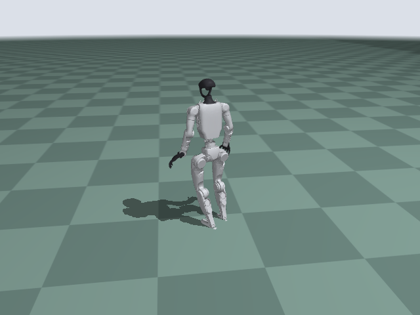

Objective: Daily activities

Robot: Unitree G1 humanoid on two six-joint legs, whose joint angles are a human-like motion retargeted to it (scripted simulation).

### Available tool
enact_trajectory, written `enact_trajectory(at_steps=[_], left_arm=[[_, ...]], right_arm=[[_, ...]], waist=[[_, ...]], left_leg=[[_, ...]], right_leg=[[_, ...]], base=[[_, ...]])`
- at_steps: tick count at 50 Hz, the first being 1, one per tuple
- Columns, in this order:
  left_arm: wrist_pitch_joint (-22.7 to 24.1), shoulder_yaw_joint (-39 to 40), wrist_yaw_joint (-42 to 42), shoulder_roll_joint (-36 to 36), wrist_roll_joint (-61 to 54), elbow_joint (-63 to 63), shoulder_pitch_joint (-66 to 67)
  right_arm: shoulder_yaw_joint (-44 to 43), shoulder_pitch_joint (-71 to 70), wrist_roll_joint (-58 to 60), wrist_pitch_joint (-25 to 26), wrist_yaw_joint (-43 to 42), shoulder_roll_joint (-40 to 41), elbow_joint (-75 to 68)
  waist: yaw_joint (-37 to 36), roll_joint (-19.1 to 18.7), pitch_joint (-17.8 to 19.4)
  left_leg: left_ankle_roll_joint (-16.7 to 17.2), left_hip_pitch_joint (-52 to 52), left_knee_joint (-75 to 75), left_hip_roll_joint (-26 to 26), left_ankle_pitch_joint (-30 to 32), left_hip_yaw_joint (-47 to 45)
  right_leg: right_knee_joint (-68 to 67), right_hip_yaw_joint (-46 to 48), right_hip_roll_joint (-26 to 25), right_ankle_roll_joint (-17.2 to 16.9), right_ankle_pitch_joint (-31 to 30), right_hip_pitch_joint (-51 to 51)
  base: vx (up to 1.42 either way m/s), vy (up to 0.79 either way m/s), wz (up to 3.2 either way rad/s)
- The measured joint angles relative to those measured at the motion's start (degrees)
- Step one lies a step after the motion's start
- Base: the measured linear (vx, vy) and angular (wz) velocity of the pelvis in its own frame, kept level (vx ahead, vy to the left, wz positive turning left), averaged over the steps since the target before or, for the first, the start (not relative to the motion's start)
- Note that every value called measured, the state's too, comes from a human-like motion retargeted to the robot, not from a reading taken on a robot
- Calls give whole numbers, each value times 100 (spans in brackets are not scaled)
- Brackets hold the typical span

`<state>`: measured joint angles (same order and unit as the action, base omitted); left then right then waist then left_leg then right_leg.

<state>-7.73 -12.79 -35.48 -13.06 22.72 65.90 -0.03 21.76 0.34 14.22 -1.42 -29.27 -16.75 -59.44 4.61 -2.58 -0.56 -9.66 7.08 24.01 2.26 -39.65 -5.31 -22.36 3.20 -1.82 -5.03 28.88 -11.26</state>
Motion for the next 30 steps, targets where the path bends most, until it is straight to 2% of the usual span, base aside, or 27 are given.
enact_trajectory(at_steps=[4, 8, 12, 15, 18, 23, 27, 30], left_arm=[[28, -88, 94, 2, 73, -17, 21], [50, -261, 272, -52, 160, -3, 25], [88, -516, 513, -133, 272, 20, 4], [139, -728, 742, -172, 380, 4, -62], [192, -904, 912, -222, 495, -40, -60], [254, -1098, 1028, -394, 723, -240, 18], [216, -1214, 979, -485, 887, -480, 27], [137, -1375, 963, -440, 1019, -700, -57]], right_arm=[[50, -9, -34, -19, 107, -28, 56], [115, -18, -68, -22, 275, -10, 45], [199, 8, -89, -28, 503, 76, 19], [270, -59, -111, -62, 694, 94, 104], [334, -76, -151, -163, 826, -21, 501], [379, -55, -325, -449, 886, -404, 2032], [401, -187, -501, -676, 788, -747, 3741], [448, -434, -621, -762, 716, -930, 4952]], waist=[[54, 113, 121], [29, 233, 203], [36, 351, 237], [19, 398, 229], [7, 407, 217], [9, 274, 150], [-41, -4, 162], [-213, -432, 235]], left_leg=[[-25, -149, -110, 223, 8, -52], [-28, -312, -278, 406, 22, -149], [-16, -470, -457, 559, 62, -145], [-8, -607, -629, 586, 110, -123], [36, -695, -621, 524, 118, -150], [168, -611, -51, 187, 5, -295], [385, -15, 1626, -369, 31, -276], [794, 691, 3249, -741, 436, 150]], right_leg=[[-1244, 120, 355, -55, 321, -507], [-2399, 620, 1079, 108, 533, -1054], [-2965, 704, 1506, 159, 625, -1467], [-2952, 726, 1617, 167, 563, -1649], [-2660, 690, 1539, 141, 392, -1676], [-1900, 629, 1071, 151, 89, -1370], [-1326, 659, 488, 318, -52, -984], [-831, 648, -233, 460, -261, -708]], base=[[0, 0, 0], [4, -2, -17], [8, -5, 5], [13, -9, 1], [15, -13, -10], [16, -17, -23], [12, -20, -51], [8, -16, -79]])
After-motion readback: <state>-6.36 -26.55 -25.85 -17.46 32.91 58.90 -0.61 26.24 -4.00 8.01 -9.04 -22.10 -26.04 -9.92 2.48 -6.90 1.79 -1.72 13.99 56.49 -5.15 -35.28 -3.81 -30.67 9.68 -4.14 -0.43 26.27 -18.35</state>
